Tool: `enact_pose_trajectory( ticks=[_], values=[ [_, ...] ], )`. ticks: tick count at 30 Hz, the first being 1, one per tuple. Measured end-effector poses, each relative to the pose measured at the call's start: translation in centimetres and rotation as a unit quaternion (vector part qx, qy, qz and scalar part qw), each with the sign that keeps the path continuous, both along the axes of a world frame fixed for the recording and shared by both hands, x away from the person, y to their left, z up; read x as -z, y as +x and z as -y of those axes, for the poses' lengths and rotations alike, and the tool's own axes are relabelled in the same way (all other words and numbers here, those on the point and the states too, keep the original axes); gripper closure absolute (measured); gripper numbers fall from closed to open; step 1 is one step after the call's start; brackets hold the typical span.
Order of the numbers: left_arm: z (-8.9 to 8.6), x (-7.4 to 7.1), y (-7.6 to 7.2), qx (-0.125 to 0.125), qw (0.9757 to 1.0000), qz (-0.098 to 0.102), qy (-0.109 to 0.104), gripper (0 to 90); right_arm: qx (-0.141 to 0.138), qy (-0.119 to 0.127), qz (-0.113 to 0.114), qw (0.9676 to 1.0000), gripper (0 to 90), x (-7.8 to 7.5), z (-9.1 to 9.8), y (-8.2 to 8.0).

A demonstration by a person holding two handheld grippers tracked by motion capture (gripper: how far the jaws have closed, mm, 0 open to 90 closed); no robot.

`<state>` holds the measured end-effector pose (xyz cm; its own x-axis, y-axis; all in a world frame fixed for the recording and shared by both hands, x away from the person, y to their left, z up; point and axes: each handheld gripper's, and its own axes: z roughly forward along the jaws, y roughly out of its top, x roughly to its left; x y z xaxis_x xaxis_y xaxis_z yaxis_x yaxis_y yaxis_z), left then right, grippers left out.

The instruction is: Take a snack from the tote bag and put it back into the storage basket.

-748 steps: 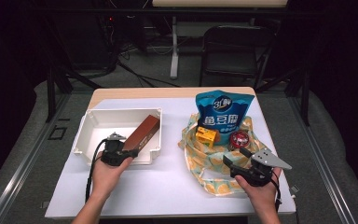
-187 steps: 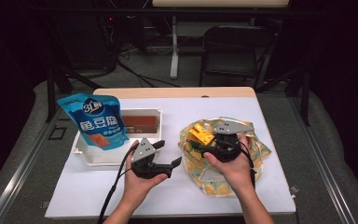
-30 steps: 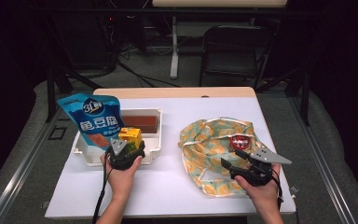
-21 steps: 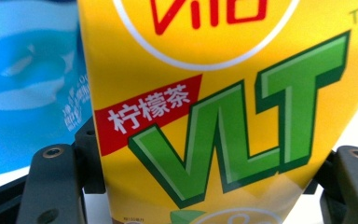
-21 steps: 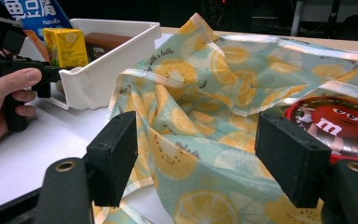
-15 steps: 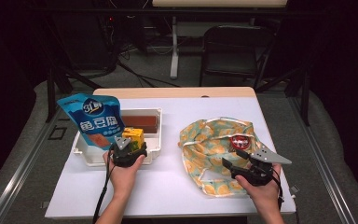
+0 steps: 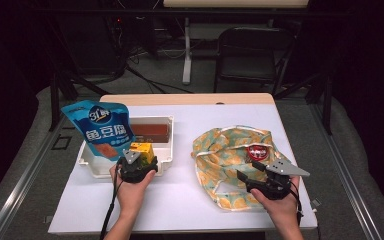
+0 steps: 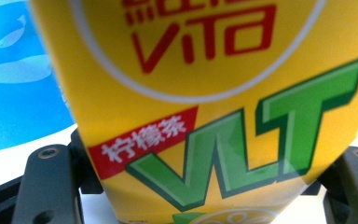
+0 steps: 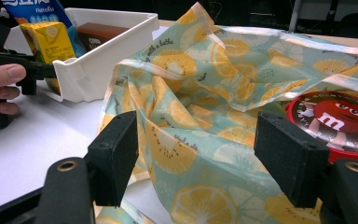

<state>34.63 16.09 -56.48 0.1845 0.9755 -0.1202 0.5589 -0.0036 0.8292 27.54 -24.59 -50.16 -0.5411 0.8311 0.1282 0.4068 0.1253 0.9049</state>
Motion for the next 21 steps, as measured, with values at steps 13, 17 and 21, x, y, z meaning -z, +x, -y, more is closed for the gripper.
enact_pose_trajectory(
  ticks=[13,17,21],
  values=[
    [0.5,-0.1,1.3,-0.013,0.9999,0.003,-0.006,28.4,0.002,-0.001,-0.003,1.0000,30.5,0.2,0.0,0.1],
    [1.2,0.0,1.6,-0.008,0.9998,0.003,0.017,28.0,0.003,0.000,-0.003,1.0000,30.6,0.3,0.1,0.2],
    [0.9,-0.1,1.2,0.005,0.9998,-0.008,0.015,26.6,0.003,-0.003,-0.005,1.0000,30.6,0.3,0.2,0.2]
  ],
)
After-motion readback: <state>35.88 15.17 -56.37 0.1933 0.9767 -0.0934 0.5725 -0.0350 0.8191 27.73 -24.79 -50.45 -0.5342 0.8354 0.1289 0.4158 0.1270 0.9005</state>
